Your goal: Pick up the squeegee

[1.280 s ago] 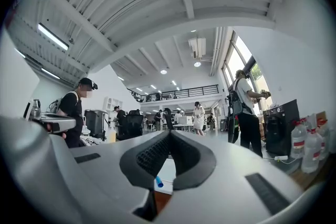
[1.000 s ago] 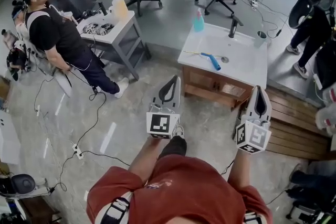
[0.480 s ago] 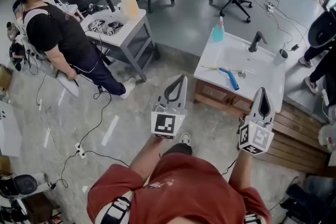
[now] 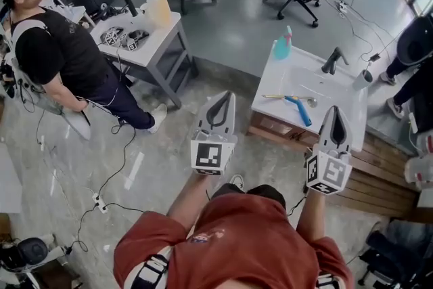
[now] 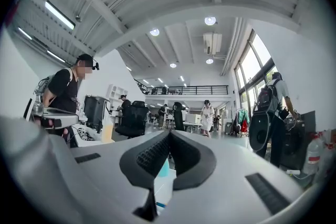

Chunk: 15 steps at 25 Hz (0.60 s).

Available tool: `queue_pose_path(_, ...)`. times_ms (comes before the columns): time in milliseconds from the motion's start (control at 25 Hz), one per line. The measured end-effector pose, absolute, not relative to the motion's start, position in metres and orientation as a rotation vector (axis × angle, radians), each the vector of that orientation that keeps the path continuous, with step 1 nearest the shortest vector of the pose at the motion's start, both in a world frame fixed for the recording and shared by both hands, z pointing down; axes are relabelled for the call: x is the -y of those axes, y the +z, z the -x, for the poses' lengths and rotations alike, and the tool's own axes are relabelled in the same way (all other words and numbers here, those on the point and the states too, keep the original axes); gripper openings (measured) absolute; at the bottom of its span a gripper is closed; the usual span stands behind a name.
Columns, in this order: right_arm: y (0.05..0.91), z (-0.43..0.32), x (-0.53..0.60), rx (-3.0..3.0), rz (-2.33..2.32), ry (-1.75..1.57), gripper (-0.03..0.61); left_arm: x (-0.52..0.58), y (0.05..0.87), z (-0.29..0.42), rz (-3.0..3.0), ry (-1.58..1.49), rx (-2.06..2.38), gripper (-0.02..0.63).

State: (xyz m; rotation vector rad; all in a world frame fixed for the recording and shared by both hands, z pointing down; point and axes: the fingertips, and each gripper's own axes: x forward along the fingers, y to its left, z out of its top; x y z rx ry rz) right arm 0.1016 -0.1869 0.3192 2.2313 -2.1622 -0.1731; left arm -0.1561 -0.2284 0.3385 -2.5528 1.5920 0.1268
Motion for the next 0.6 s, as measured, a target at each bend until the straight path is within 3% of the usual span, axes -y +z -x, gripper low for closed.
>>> queue_pose_path(600, 0.344, -0.11, 0.25, 2.12, -2.243, -0.141, 0.008, 0.296, 0.361, 0.141, 2.588, 0.066, -1.552, 0.018)
